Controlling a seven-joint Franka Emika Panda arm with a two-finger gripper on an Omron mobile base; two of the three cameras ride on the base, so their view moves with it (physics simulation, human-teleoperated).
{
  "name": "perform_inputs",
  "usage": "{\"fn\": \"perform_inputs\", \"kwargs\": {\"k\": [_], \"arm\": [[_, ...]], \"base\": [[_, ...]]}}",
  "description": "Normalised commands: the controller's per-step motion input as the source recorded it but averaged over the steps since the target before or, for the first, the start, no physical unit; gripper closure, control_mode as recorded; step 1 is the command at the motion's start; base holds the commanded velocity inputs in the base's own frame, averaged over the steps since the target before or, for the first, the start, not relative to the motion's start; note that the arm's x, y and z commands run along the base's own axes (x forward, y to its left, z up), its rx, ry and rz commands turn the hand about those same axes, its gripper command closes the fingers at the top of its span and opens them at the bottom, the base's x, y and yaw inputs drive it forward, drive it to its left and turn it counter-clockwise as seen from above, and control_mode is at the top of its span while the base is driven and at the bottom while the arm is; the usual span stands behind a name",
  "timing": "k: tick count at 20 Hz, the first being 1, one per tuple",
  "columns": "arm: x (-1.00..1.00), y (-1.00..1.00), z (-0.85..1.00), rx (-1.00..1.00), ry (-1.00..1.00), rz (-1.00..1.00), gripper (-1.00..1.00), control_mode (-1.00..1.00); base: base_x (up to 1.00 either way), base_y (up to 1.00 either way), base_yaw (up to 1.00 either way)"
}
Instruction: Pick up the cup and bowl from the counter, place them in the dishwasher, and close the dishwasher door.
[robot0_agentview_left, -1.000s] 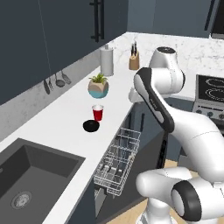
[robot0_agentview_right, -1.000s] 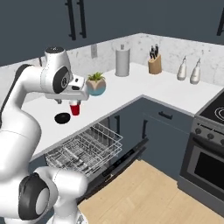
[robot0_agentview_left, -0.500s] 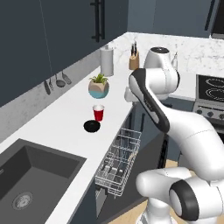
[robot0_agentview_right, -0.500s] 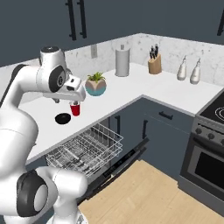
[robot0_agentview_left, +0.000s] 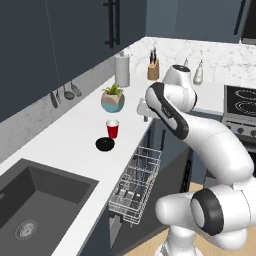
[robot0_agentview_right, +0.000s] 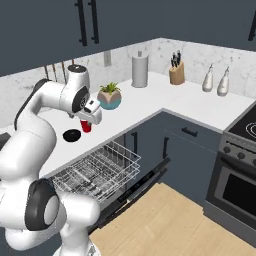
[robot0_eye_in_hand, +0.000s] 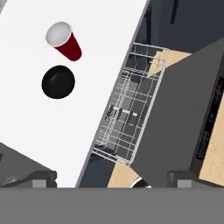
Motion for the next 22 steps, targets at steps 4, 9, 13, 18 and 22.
{"fn": "perform_inputs", "kwargs": {"k": [4, 9, 13, 18, 22], "arm": [[0.7, 0.26, -0.29, 0.11, 0.0, -0.18, -1.0, -1.0], [0.59, 0.37, -0.22, 0.07, 0.0, -0.15, -1.0, -1.0], [0.55, 0.26, -0.18, 0.04, 0.0, -0.09, -1.0, -1.0], [0.55, 0.2, -0.23, 0.02, 0.0, -0.05, -1.0, -1.0], [0.5, 0.18, -0.31, 0.0, 0.02, 0.0, -1.0, -1.0]], "base": [[0.0, 0.0, 0.0], [0.0, 0.0, 0.0], [0.0, 0.0, 0.0], [0.0, 0.0, 0.0], [0.0, 0.0, 0.0]]}}
